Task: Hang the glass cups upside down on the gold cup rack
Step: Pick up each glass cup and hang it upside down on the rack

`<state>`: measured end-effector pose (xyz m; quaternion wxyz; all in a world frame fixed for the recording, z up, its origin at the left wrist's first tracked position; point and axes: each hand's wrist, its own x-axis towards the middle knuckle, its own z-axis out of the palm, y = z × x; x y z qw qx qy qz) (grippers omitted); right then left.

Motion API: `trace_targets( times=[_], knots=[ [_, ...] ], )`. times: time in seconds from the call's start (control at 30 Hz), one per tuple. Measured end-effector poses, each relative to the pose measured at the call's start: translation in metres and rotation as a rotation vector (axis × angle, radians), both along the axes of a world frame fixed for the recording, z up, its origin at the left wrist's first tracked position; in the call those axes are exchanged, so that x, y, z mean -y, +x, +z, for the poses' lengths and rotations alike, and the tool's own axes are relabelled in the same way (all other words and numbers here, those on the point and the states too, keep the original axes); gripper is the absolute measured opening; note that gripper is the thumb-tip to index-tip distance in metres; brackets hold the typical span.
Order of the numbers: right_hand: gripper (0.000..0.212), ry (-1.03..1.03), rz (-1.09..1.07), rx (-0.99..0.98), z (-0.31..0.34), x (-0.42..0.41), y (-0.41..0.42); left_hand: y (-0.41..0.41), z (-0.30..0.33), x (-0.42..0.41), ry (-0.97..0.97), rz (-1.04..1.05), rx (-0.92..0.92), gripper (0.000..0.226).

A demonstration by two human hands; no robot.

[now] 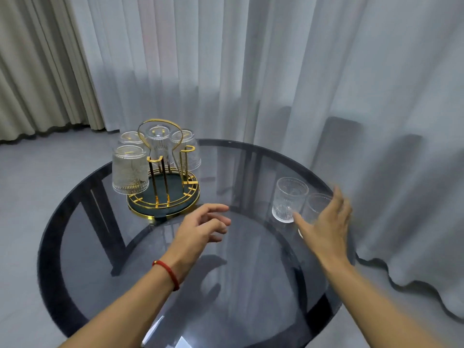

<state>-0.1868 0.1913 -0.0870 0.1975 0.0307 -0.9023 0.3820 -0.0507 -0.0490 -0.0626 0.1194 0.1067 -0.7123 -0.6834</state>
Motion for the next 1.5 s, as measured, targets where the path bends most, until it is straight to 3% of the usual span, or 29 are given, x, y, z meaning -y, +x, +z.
trace_targets(
  times=[0.13,0.23,0.33,0.47,0.6,0.77,0.83,0.9,1.0,1.07,1.13,1.27,1.4,1.5],
  knots=[
    [0.111,-0.281,-0.059,0.059,-0.008,-0.009,-0.007,-0.004,0.0,-0.012,0.042,-0.003,0.03,0.028],
    [0.09,-0.417,-0.092,0.139,-0.012,-0.012,-0.008,-0.003,-0.001,-0.024,-0.051,-0.064,0.036,0.029],
    [0.08,-0.521,-0.093,0.068,-0.002,-0.017,-0.008,-0.002,0.0,-0.033,-0.022,-0.133,0.056,0.025],
    [0.076,-0.371,0.179,-0.119,0.02,-0.018,0.01,-0.002,0.004,-0.033,0.118,-0.181,0.087,0.038],
    [0.086,-0.106,0.624,-0.126,0.03,0.013,0.04,-0.001,0.007,-0.036,0.206,-0.231,0.056,0.057],
    [0.096,0.206,0.878,-0.205,0.029,0.055,0.06,0.008,0.007,-0.034,-0.145,-0.092,-0.037,0.066],
    [0.102,0.251,0.92,-0.202,0.032,0.064,0.061,0.012,0.007,-0.026,-0.149,-0.009,-0.042,0.063],
    [0.105,0.154,0.927,-0.11,0.032,0.073,0.062,0.014,0.01,-0.014,-0.06,0.014,-0.035,0.059],
    [0.11,-0.174,0.871,0.247,0.03,0.081,0.063,0.014,0.014,0.005,0.135,0.034,-0.043,0.058],
    [0.1,-0.378,0.949,0.533,0.025,0.087,0.066,0.014,0.014,0.017,0.212,0.033,-0.036,0.062],
    [0.081,-0.597,0.976,0.67,0.018,0.094,0.069,0.014,0.011,0.025,0.197,0.017,-0.022,0.065],
    [0.072,-0.705,0.837,0.534,0.015,0.109,0.066,0.014,0.003,0.044,-0.073,0.014,-0.014,0.068],
    [0.074,-0.528,0.531,0.205,0.033,0.126,0.053,0.009,-0.015,0.068,-0.596,0.13,0.07,0.066],
    [0.082,-0.439,0.47,0.06,0.065,0.142,0.034,0.003,-0.027,0.074,-0.922,0.198,0.149,0.057]
  ],
)
